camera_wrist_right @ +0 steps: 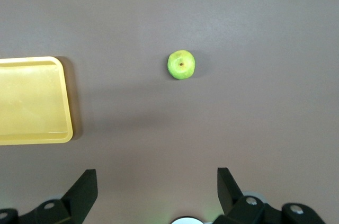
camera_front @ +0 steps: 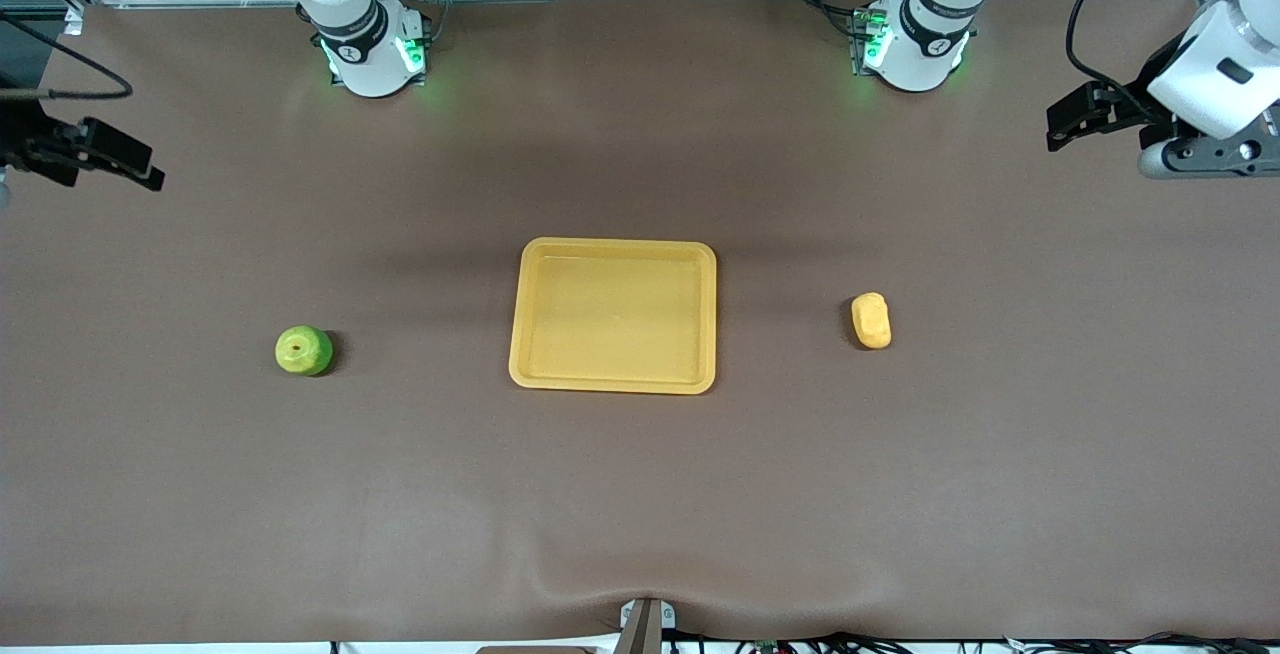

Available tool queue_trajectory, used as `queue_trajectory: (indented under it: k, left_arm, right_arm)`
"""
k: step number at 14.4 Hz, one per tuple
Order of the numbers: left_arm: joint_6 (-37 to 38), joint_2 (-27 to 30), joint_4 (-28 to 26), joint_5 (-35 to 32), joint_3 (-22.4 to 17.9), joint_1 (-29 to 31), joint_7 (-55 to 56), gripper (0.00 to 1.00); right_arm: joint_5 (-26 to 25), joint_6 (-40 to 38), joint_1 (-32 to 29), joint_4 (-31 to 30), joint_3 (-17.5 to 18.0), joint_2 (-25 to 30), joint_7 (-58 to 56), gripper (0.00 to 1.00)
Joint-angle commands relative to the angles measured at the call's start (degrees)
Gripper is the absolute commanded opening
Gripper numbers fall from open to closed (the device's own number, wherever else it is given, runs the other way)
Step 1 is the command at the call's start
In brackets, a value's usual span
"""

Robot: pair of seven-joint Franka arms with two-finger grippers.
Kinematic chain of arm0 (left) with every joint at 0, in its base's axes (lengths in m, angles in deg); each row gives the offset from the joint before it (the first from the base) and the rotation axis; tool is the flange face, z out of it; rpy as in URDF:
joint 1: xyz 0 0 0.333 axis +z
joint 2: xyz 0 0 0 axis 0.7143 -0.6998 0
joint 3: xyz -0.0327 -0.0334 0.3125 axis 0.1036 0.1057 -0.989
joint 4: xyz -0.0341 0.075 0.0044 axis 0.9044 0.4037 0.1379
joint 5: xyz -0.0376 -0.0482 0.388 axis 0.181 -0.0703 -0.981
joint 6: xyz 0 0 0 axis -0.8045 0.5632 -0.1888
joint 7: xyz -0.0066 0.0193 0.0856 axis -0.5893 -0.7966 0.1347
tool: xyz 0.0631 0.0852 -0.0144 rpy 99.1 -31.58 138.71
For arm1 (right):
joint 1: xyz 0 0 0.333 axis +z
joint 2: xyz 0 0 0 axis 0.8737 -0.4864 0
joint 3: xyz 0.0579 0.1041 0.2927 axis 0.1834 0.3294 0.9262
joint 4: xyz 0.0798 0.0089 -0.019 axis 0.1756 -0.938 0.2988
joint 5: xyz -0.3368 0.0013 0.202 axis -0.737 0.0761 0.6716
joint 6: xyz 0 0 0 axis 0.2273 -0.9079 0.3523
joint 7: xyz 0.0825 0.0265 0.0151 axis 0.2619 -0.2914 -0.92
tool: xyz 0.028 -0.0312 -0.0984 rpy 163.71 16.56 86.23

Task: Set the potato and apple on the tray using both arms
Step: 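Move the right gripper toward the green apple while the left gripper approaches the potato, then lower the right gripper over the apple while the left gripper lowers over the potato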

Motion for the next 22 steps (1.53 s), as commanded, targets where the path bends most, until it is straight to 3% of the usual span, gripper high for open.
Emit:
queue_trajectory:
  k: [1,9,14,22]
  left_arm:
    - [0.1,-0.4,0.4,0.9,0.0,-0.3,0.0,1.0]
    - [-0.1,-2.3,-0.6,1.0,0.2,-0.5,0.0,1.0]
    - [-4.8,-5.4,-0.8,2.3,1.0,-0.5,0.1,1.0]
    - [-10.3,-8.2,-3.2,2.2,1.9,-0.6,0.9,1.0]
  right_arm:
    - [0.0,1.5,0.3,0.8,-0.2,-4.3,0.5,1.0]
    - [-0.5,5.7,1.7,0.8,-0.2,-11.9,0.4,1.0]
    - [-1.9,11.1,1.6,0.1,-0.2,-16.4,0.2,1.0]
    - [-2.6,22.3,0.6,-7.4,-0.3,-18.8,-2.1,1.0]
